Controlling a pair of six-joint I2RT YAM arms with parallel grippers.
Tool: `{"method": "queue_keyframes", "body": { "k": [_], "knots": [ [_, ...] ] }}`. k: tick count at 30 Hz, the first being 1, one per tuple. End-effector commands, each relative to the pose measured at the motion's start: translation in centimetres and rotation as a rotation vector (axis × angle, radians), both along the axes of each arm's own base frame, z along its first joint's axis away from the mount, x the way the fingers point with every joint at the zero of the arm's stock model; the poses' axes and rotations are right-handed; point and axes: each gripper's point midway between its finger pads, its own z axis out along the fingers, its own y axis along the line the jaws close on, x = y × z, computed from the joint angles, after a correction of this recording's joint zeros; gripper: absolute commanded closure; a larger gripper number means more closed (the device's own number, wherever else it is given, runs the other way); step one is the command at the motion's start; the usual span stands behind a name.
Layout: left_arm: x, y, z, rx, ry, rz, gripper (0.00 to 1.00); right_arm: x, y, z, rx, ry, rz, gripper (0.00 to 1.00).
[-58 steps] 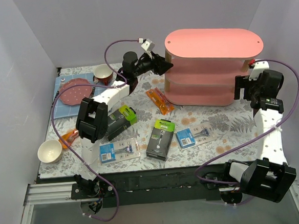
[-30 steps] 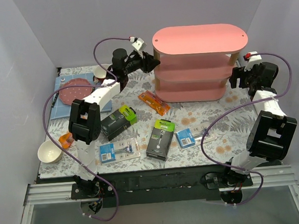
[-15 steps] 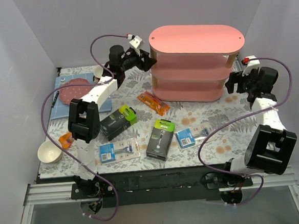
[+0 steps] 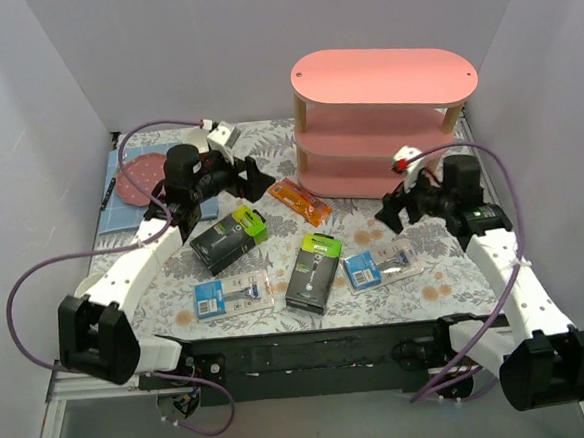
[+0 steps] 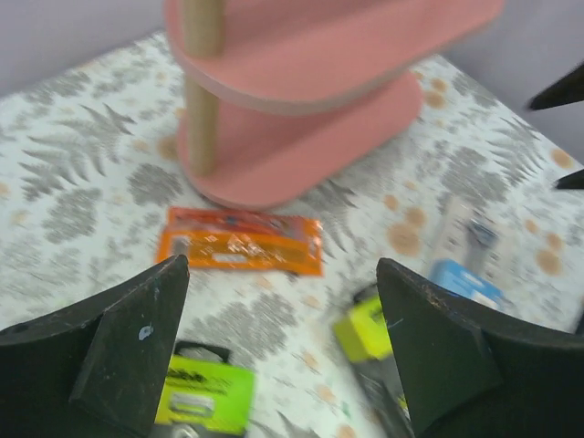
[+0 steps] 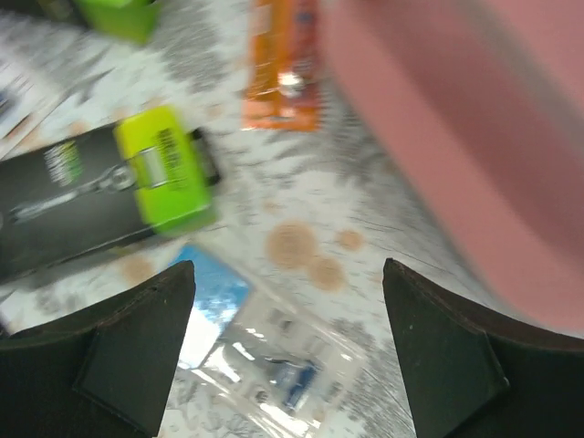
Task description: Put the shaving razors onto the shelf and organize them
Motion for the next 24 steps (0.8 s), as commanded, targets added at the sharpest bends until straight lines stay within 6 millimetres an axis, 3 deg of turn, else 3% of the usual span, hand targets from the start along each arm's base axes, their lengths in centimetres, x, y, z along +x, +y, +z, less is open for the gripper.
{"method": "queue_keyframes", "body": {
  "k": [1, 4, 6, 7, 12, 13, 17, 19, 24],
  "knots": [
    [-7.4, -0.6, -5.2, -0.001, 0.287, -0.082, 0.19, -5.3, 6.6, -4.8, -0.095, 0.188, 0.396, 0.1],
    [-10.9, -1.3, -6.2, -0.009, 0.353, -0.173, 0.21, -6.1, 9.6, -6.5, -0.139, 0.244, 0.541, 0.1],
    [-13.1, -1.9, -7.6, -0.008, 0.403, -0.219, 0.33, -5.1, 11.0, -6.7, -0.159, 0.221, 0.59, 0.1],
    [-13.9, -2.2, -8.0, -0.017, 0.421, -0.241, 0.37, -4.9, 11.7, -8.2, -0.166, 0.277, 0.613, 0.1],
    [-19.0, -4.1, -11.4, -0.05, 0.569, -0.354, 1.0, -1.2, 14.5, -9.1, -0.124, 0.357, 0.6, 0.11],
    [-19.4, -4.4, -11.5, -0.057, 0.564, -0.372, 1.0, 0.2, 15.2, -9.1, -0.112, 0.347, 0.595, 0.11],
    [-23.1, -5.3, -13.6, -0.046, 0.65, -0.444, 1.0, 1.4, 16.9, -9.6, -0.096, 0.349, 0.603, 0.11],
    [-25.3, -5.6, -14.7, -0.033, 0.708, -0.492, 1.0, 1.1, 17.5, -9.9, -0.081, 0.368, 0.616, 0.11],
    [-28.0, -5.6, -18.2, 0.018, 0.842, -0.489, 1.0, -0.7, 17.9, -11.8, -0.045, 0.444, 0.605, 0.11]
  ]
}}
